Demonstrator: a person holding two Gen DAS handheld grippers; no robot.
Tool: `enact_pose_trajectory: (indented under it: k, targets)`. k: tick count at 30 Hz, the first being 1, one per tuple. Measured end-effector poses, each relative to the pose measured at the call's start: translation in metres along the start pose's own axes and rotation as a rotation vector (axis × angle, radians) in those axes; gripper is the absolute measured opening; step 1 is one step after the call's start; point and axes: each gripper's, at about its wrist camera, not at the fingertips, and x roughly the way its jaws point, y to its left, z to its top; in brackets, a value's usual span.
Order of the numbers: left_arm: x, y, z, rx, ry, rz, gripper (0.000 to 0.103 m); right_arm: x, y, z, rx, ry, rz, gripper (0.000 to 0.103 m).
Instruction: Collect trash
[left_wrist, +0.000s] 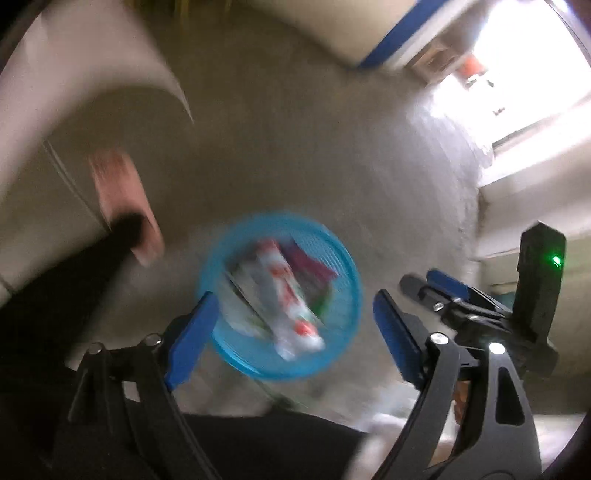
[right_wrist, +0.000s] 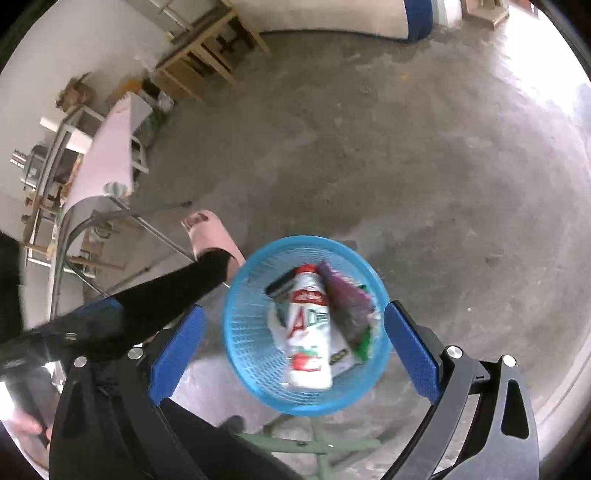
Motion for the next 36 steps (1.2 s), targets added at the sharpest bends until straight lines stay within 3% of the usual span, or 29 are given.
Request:
enact_pose_trajectory:
  k: [2,4,10,12,15,20,25,29,34,36]
  targets:
    - [-0.019,-0.002,-0.006,0.063,-0.073,0.038,0.084,-0.004,0.019,-0.014,0.002,-0.043,-0.062,0.094]
    - [-0.032,-0.002,-0.006,0.188,-0.118,0.039,0.084,-0.005,0.032,-0.026,0.014,-0.066,-0.075,0.094]
    - [-0.036,0.007,0.003,0.407,-0.127,0.121,0.085,-0.008,0.066,-0.048,0.004,-0.136,-0.195,0.094]
    - [-0.039,0.015,0.001,0.410,-0.126,0.114,0.085,-0.013,0.075,-0.050,0.028,-0.194,-0.244,0.094]
    - [-0.052,0.028,-0.008,0.438,-0.141,0.035,0.085,-0.026,0.092,-0.058,0.029,-0.341,-0.342,0.094]
    - [-0.075,0.041,-0.008,0.576,-0.207,0.015,0.087,-0.022,0.120,-0.067,-0.094,-0.339,-0.423,0.094]
    - [-0.108,0.058,-0.005,0.564,-0.256,-0.135,0.092,-0.015,0.133,-0.069,-0.128,-0.293,-0.504,0.094]
    - [-0.111,0.073,-0.004,0.556,-0.284,-0.090,0.092,-0.018,0.141,-0.070,-0.162,-0.289,-0.539,0.094]
    - [-0.102,0.083,-0.003,0.546,-0.273,-0.136,0.092,-0.026,0.146,-0.075,-0.188,-0.324,-0.548,0.094]
    - [-0.102,0.082,-0.008,0.573,-0.297,-0.119,0.092,-0.029,0.146,-0.076,-0.187,-0.331,-0.552,0.094]
